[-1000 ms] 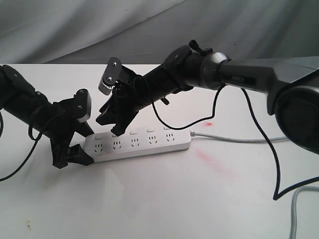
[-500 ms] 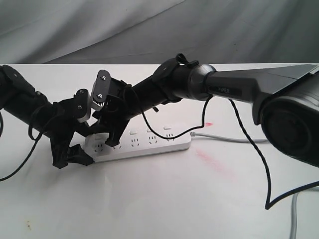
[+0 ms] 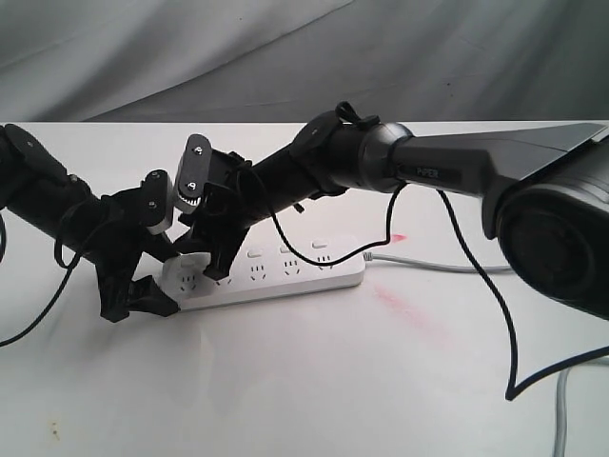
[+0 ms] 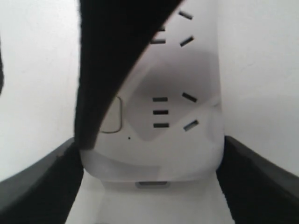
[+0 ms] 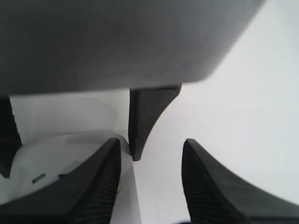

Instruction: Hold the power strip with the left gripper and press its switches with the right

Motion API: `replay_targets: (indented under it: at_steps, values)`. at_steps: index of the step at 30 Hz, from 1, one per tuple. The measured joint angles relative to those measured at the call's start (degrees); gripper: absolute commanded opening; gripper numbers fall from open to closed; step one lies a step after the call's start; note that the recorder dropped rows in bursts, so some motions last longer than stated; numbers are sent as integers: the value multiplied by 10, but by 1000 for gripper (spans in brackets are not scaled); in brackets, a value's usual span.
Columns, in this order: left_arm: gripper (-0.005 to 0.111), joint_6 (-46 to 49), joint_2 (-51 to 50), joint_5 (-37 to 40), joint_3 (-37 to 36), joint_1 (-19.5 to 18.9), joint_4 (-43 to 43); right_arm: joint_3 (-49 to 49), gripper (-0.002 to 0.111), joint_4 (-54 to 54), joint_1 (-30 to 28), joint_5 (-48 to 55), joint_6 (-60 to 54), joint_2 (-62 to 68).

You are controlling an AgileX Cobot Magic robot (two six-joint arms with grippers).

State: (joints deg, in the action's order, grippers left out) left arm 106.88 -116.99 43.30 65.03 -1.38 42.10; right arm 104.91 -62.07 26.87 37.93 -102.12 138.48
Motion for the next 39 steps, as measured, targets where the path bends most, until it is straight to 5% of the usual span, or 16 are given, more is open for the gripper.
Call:
replay_targets:
  at_steps: [39]
  values:
    - [63,0,0,1,0,0,1,9,40,43,0,22,-5,26]
